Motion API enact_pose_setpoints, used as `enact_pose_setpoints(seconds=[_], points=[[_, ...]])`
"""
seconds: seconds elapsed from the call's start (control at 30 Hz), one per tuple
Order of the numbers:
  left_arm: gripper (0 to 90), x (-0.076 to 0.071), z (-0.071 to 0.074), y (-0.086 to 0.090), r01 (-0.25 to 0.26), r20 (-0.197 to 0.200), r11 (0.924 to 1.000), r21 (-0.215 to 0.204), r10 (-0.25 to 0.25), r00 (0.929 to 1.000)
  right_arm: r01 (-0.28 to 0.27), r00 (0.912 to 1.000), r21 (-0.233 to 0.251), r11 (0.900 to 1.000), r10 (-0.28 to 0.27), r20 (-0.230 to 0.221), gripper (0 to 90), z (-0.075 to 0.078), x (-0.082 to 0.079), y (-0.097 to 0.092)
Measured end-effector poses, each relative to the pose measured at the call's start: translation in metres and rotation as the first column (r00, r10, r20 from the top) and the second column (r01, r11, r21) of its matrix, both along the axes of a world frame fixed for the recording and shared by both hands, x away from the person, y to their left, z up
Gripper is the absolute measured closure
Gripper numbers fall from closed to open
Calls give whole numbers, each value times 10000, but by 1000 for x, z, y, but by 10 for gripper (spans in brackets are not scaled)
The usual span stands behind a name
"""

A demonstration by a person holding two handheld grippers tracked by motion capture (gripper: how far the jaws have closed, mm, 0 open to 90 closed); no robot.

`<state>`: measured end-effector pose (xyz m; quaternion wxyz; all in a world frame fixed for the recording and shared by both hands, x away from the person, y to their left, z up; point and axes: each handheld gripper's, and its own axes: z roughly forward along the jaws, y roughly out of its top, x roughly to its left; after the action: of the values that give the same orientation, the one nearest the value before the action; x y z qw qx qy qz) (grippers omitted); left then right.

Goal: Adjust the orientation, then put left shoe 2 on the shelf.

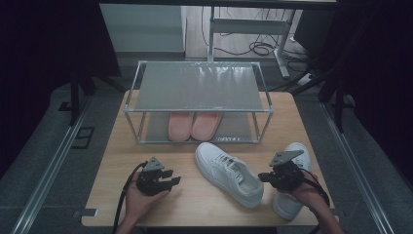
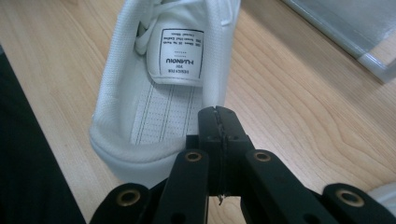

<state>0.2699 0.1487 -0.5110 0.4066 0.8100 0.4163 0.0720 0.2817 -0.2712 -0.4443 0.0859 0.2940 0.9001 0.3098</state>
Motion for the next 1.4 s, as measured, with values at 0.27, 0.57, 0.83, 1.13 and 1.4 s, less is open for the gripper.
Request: enact_pose_setpoints(seconds=[0.27, 0.57, 0.83, 1.13, 1.4], points=[[553, 0, 0, 1, -28, 16, 10000, -22, 29, 10000, 124, 9999, 190, 9997, -126, 109, 895, 0, 2, -2], [553, 0, 0, 1, -33, 18, 10000, -34, 33, 10000, 467, 9969, 1012, 9938, -527, 577, 895, 10, -2, -9], [553, -1, 0, 1, -53, 20, 10000, -48, 53, 10000, 521, 9951, 1501, 9873, -640, 753, 889, 14, -6, -6], [550, 0, 0, 0, -11, 8, 10000, -76, 11, 10000, 197, 9956, 1676, 9857, -347, 870, 826, 16, -8, 12], [548, -2, 1, -1, 12, 37, 9999, -111, -12, 10000, 32, 9956, 1436, 9896, -167, 925, 707, 15, -7, 29]])
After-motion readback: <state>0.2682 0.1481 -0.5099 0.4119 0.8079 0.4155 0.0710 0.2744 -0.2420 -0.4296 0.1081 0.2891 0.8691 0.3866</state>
